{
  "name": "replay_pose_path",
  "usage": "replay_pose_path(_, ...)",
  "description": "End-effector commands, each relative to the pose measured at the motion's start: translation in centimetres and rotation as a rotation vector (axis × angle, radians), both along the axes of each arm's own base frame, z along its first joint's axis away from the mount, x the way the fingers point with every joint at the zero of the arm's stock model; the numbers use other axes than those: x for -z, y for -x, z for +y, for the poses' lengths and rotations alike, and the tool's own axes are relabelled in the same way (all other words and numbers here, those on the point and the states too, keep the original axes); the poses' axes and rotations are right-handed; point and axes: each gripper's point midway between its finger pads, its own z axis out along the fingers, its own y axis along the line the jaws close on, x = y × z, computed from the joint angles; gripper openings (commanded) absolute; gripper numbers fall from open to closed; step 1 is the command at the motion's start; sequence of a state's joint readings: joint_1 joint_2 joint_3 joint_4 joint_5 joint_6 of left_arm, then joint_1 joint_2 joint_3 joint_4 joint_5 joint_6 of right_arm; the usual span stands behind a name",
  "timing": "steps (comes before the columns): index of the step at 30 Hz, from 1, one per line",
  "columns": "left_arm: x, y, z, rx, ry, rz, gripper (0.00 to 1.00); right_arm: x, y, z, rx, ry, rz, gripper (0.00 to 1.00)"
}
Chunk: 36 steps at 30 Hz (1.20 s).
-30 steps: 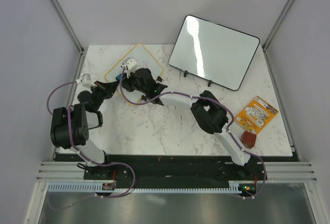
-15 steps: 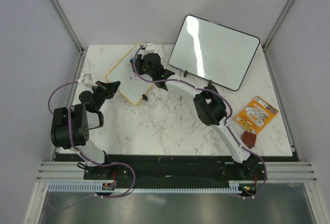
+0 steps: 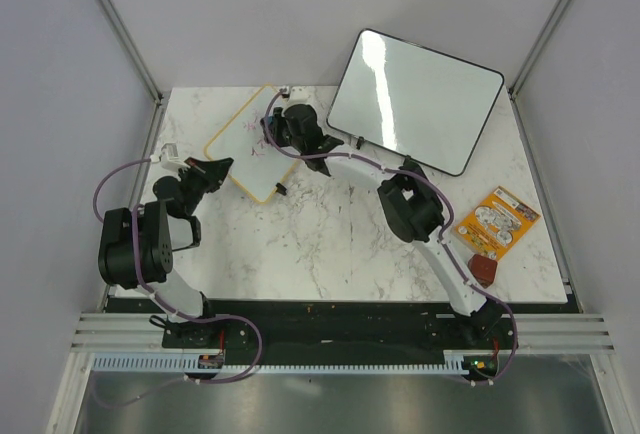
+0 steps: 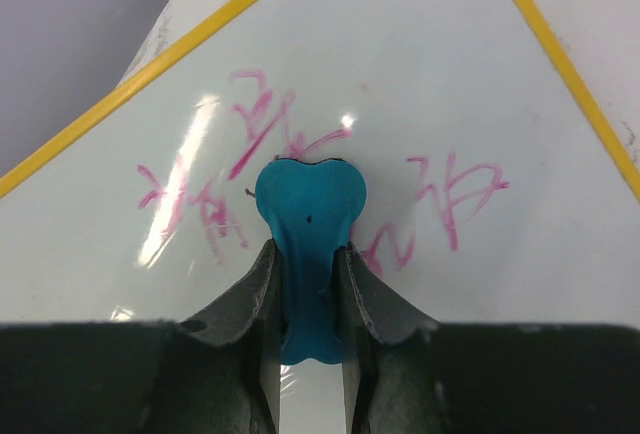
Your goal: Erase the whiteboard
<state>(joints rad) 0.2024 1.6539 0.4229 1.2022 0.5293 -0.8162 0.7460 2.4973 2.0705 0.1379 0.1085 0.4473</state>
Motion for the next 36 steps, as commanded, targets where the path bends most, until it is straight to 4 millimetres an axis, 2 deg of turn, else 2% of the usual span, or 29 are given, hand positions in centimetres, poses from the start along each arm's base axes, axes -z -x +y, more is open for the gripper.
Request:
replay_pose_path(1, 2.4, 1.8, -2.3, 0.137, -0.123, 0.017, 0.02, 11.9, 11.4, 3.9, -0.252, 0.203, 0.279, 0.00)
replay_pose_path(5, 2.3, 1.8, -2.4, 0.138, -0.123, 0.009, 0.02, 12.5, 14.3, 5.4, -0.321, 0.198, 0.294, 0.00)
replay_pose_path(8, 2.2, 1.8, -2.4, 0.139, -0.122, 0.003, 0.02, 13.5, 15.0, 4.8, -0.297, 0.213, 0.321, 0.00)
replay_pose_path(10, 2.1, 1.9, -2.4, 0.137, -0.124, -0.005, 0.02, 14.1, 14.7, 3.7, -0.250, 0.233, 0.330, 0.00)
replay_pose_path(11, 2.1, 2.0, -2.4, 0.137, -0.123, -0.004, 0.02, 14.2, 13.6, 2.7, -0.185, 0.242, 0.328, 0.00)
replay_pose_path(13, 2.0, 2.0, -2.4, 0.138, -0.123, -0.011, 0.02, 14.4, 12.8, 1.4, -0.127, 0.246, 0.349, 0.00)
replay_pose_path(16, 2.0, 2.0, -2.4, 0.135, -0.122, -0.012, 0.02, 15.7, 11.1, -2.1, 0.000, 0.261, 0.404, 0.00)
replay_pose_path(18, 2.0, 2.1, -2.4, 0.134, -0.122, -0.014, 0.02, 17.1, 11.5, -3.5, 0.021, 0.273, 0.452, 0.00)
replay_pose_path(21, 2.0, 2.1, -2.5, 0.138, -0.120, -0.012, 0.02, 17.1, 11.6, -4.5, 0.047, 0.274, 0.457, 0.00)
replay_pose_path(26, 1.9, 2.2, -2.6, 0.143, -0.120, -0.021, 0.02, 17.2, 11.8, -4.0, 0.023, 0.278, 0.454, 0.00)
replay_pose_path(28, 1.8, 2.2, -2.6, 0.144, -0.118, -0.025, 0.02, 16.8, 11.8, -3.2, -0.010, 0.271, 0.444, 0.00)
replay_pose_path(30, 1.9, 2.3, -2.6, 0.144, -0.118, -0.023, 0.02, 16.1, 11.9, -1.7, -0.071, 0.248, 0.425, 0.00)
replay_pose_path(33, 1.8, 2.2, -2.6, 0.146, -0.117, -0.026, 0.02, 14.6, 13.9, 1.4, -0.166, 0.243, 0.374, 0.00)
replay_pose_path(35, 1.8, 2.3, -2.6, 0.145, -0.116, -0.026, 0.02, 13.8, 14.6, 2.5, -0.184, 0.261, 0.333, 0.00)
replay_pose_path(36, 1.8, 2.3, -2.6, 0.145, -0.115, -0.026, 0.02, 13.8, 15.5, 3.2, -0.197, 0.269, 0.329, 0.00)
